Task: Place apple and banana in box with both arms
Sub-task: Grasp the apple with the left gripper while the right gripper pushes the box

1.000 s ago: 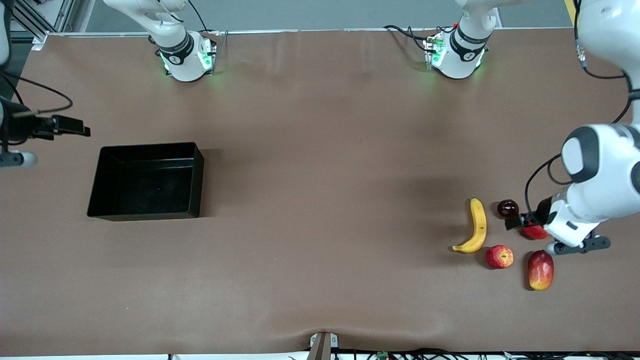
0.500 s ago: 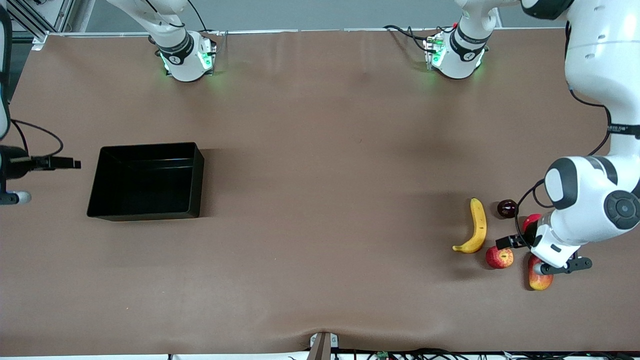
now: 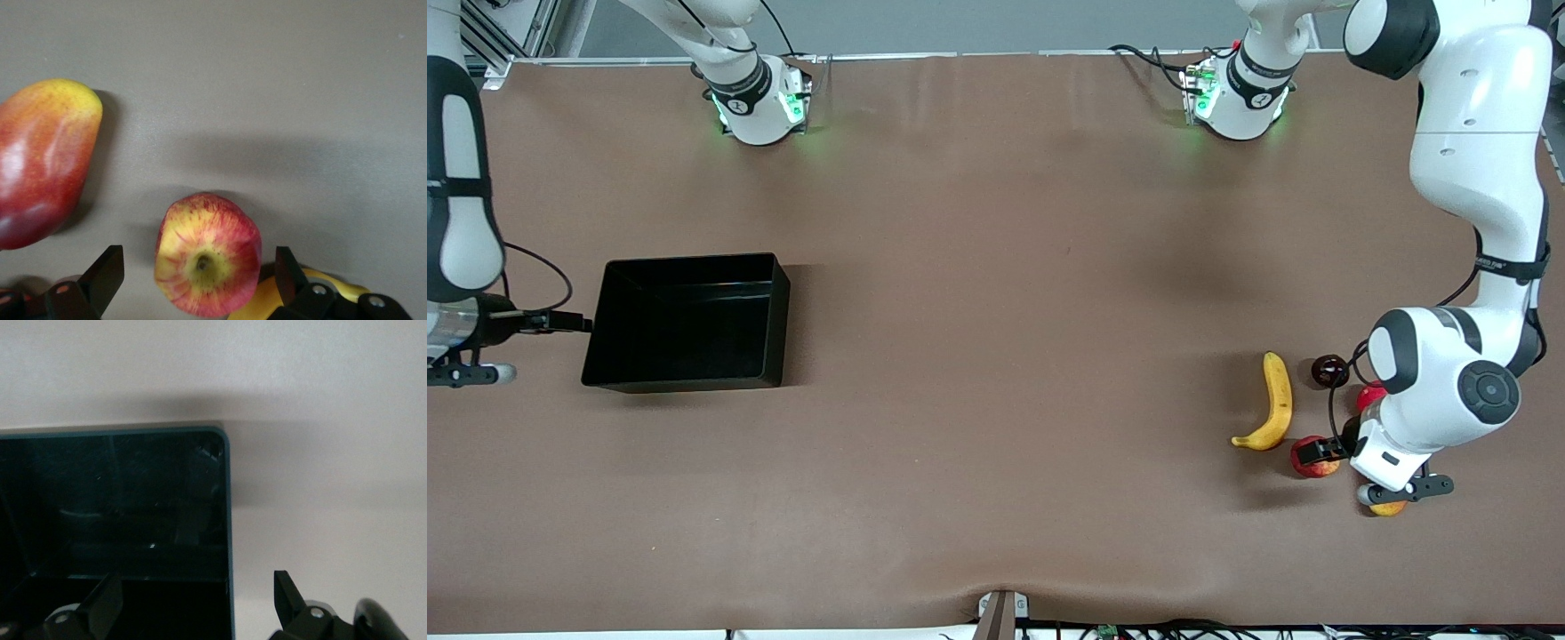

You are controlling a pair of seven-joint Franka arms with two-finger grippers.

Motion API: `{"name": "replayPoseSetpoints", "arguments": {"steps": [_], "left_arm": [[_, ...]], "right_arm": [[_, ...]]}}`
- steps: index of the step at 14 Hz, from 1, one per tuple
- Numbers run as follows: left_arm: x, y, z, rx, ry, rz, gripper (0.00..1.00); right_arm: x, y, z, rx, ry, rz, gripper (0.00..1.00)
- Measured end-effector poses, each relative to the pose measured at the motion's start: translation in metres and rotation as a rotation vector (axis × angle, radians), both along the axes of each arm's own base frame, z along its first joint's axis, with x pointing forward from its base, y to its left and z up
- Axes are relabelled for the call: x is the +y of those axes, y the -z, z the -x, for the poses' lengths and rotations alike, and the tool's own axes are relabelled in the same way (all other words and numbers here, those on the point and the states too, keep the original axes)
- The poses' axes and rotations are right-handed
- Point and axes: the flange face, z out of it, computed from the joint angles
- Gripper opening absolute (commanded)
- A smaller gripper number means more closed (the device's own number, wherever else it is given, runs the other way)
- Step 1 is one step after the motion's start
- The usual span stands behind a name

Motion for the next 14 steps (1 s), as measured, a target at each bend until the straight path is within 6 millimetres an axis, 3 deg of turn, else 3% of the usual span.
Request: {"name": "replayPoseSetpoints", "arguments": {"steps": [2, 4, 5, 7, 9, 12, 14], "left_arm": [[0.0, 0.006, 0.0, 0.001, 0.0, 0.001, 0.6], [0.0, 0.007, 0.0, 0.003, 0.0, 0.001, 0.07], [0.0, 0.007, 0.0, 0.003, 0.0, 0.001, 0.0], [0.0, 0.004, -0.002, -0.003, 0.0, 0.0, 0.0], [0.0, -0.003, -0.005, -0.019, 0.002, -0.003, 0.0], [-0.004, -0.029, -0.009, -0.043, 0.008, -0.004, 0.0], [-0.011, -0.062, -0.007, -0.034, 0.02, -0.004, 0.0]], "right_arm": [[-0.007, 0.02, 0.008, -0.009, -0.025, -0.004, 0.62], [-0.015, 0.036, 0.015, 0.008, -0.024, -0.014, 0.57], [-0.019, 0.044, 0.018, 0.013, -0.021, -0.016, 0.48], [-0.021, 0.062, 0.023, 0.008, -0.018, -0.012, 0.14], [-0.02, 0.073, 0.027, 0.014, -0.019, -0.014, 0.0], [-0.018, 0.075, 0.028, 0.017, -0.019, -0.017, 0.0], [-0.018, 0.075, 0.028, 0.017, -0.019, -0.017, 0.0]]}}
